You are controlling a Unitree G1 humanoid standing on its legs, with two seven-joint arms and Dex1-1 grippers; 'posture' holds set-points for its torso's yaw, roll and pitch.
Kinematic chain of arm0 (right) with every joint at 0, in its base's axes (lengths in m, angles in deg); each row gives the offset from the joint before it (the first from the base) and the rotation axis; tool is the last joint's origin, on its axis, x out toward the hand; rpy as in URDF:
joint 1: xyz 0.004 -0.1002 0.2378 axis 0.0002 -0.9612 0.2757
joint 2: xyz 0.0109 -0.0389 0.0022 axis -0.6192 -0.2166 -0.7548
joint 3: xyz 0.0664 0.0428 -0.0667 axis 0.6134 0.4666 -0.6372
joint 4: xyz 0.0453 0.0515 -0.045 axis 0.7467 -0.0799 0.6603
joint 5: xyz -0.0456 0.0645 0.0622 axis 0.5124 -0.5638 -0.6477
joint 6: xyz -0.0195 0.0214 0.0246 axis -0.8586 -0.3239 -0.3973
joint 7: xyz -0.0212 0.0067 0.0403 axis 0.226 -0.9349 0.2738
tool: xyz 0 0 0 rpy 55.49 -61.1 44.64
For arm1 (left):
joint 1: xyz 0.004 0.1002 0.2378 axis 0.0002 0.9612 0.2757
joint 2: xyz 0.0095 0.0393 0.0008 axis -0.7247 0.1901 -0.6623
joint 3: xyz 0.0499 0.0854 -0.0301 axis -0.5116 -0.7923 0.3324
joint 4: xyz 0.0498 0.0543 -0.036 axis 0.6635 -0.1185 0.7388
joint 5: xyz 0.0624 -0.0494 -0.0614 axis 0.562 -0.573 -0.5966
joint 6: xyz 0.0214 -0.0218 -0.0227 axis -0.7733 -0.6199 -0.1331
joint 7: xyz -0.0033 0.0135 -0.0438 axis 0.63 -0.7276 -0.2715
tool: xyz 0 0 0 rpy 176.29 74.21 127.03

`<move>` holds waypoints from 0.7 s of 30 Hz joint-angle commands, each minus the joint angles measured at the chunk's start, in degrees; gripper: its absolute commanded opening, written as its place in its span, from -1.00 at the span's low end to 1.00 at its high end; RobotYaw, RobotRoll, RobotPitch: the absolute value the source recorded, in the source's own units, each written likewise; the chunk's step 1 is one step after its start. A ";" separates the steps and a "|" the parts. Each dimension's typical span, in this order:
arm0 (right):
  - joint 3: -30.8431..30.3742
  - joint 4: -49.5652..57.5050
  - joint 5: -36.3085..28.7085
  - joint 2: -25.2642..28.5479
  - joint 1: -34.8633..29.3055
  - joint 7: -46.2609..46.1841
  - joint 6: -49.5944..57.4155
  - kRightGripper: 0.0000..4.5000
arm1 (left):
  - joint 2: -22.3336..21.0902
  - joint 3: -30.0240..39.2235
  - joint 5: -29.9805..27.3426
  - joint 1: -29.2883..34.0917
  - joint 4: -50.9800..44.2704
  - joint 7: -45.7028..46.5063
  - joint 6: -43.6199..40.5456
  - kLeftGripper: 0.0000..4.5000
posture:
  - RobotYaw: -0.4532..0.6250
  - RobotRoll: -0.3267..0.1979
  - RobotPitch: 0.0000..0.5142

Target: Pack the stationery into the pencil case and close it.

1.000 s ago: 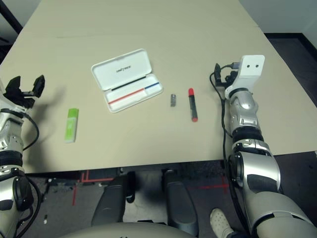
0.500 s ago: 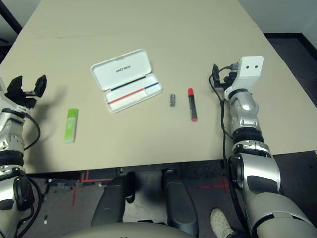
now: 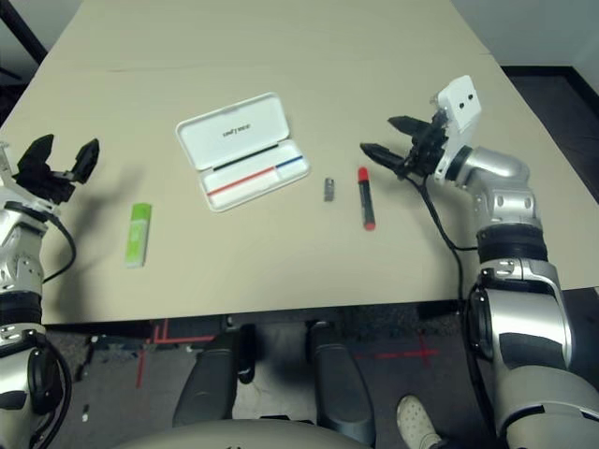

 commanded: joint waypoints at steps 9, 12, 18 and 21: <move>-4.85 8.00 0.98 4.25 -3.80 6.13 6.27 1.00 | -2.86 -15.29 0.66 6.30 -25.69 -9.11 -19.45 0.99 | -0.10 0.25 -0.30; -4.95 8.21 1.34 4.44 -4.17 5.93 6.14 1.00 | -4.47 -19.20 1.40 6.58 -30.82 -10.75 -23.74 0.99 | -0.12 0.25 -0.30; -5.61 8.41 2.51 4.70 -4.89 5.83 5.88 1.00 | -6.08 -28.05 5.08 5.07 -35.31 -14.49 -27.58 0.99 | -0.13 0.25 -0.29; -5.94 8.96 2.71 4.66 -5.32 5.74 6.05 1.00 | -5.88 -32.06 7.41 3.89 -35.37 -15.94 -28.63 0.99 | -0.14 0.25 -0.28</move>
